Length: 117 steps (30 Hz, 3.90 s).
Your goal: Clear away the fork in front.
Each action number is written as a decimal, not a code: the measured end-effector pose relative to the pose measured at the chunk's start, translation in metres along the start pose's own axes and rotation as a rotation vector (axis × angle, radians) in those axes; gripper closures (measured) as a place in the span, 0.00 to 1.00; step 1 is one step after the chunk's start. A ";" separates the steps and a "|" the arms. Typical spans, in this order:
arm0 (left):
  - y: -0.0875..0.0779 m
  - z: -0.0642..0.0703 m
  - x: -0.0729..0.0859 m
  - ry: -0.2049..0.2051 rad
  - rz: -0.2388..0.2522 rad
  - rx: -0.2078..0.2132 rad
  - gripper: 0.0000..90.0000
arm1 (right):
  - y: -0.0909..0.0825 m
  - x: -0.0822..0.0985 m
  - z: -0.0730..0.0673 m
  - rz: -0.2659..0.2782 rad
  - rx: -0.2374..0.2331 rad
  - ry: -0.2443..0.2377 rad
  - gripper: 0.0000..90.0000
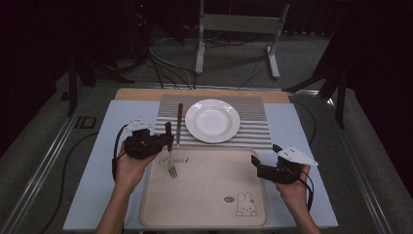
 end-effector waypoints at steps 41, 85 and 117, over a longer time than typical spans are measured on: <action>-0.023 -0.005 0.048 -0.076 -0.043 0.052 0.85 | 0.002 0.011 -0.001 -0.044 0.006 -0.033 0.13; -0.001 -0.038 0.112 -0.208 -0.208 -0.064 0.76 | 0.003 0.022 -0.006 -0.077 -0.019 -0.061 0.13; -0.067 -0.031 0.054 0.010 0.220 -0.329 0.02 | -0.015 0.023 0.008 -0.028 -0.002 -0.001 0.13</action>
Point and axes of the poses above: each handheld gripper's, and its own axes: y roughly forward along the jaws, x roughly out of its underside, z roughly to its right, the point moved 6 cm from there along y, roughly forward along the jaws, and after that the axes turned 12 degrees about x, right-handed, at the moved point
